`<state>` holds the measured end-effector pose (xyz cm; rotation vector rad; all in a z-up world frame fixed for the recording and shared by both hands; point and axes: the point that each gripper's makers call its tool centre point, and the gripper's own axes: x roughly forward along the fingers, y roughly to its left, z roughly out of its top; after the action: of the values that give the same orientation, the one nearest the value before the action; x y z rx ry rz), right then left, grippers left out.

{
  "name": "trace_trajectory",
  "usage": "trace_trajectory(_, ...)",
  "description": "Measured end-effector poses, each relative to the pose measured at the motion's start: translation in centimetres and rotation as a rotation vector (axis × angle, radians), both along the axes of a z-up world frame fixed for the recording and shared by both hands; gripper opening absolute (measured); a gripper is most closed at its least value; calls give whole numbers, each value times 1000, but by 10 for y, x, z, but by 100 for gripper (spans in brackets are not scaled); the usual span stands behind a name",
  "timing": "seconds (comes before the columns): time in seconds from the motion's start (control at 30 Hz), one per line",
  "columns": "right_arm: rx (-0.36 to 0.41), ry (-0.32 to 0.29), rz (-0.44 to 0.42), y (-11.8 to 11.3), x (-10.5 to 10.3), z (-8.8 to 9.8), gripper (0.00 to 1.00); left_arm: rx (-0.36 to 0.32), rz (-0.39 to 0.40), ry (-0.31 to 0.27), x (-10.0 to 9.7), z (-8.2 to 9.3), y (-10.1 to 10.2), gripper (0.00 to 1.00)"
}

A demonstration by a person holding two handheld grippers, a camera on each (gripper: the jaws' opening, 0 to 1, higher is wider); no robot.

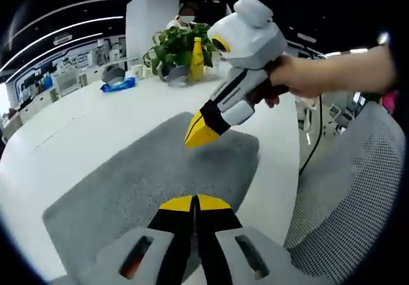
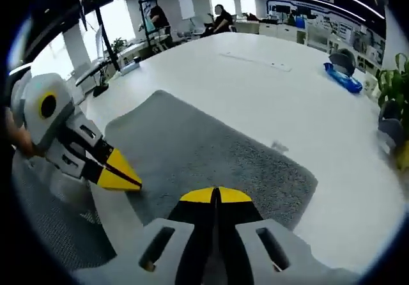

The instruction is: Fold the towel on the table until its edges align and the towel forms a compact rectangular stack.

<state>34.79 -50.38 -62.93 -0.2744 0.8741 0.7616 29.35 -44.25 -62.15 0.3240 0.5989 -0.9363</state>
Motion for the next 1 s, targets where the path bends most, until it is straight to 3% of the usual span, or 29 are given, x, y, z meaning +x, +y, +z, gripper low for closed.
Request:
trace_trajectory(0.1, -101, 98, 56, -11, -7, -16, 0, 50, -59, 20, -8, -11, 1, 1)
trace_trajectory(0.2, -178, 100, 116, -14, -9, -27, 0, 166, -145, -4, -17, -30, 3, 1)
trace_trajectory(0.27, -223, 61, 164, -9, -9, -29, 0, 190, -190, -78, -16, -27, -1, 1)
trace_trajectory(0.33, -291, 39, 230, -8, -10, -29, 0, 204, -178, -66, -16, -28, 0, 1)
trace_trajectory(0.4, -332, 46, 276, -7, -10, -31, 0, 234, -208, -99, -16, -30, -1, 1)
trace_trajectory(0.47, -344, 78, 268, -6, -9, -31, 0, 260, -232, -126, -17, -29, -2, 1)
trace_trajectory(0.57, -373, 86, 342, -7, -9, -32, 0, 302, -289, -190, -18, -29, -3, 1)
trace_trajectory(0.67, -357, 100, 335, -8, -8, -32, 0, 319, -343, -240, -20, -29, -3, 1)
trace_trajectory(0.73, -348, 83, 336, -9, -10, -32, 0, 309, -337, -230, -18, -29, -2, 1)
trace_trajectory(0.8, -353, 26, 341, -8, -10, -32, 0, 308, -340, -231, -18, -30, -2, 1)
trace_trajectory(0.9, -396, -22, 332, -7, -10, -33, 0, 356, -387, -291, -19, -29, -3, 1)
trace_trajectory(1.0, -530, -71, 407, -6, -10, -33, 0, 451, -455, -379, -21, -30, -4, 1)
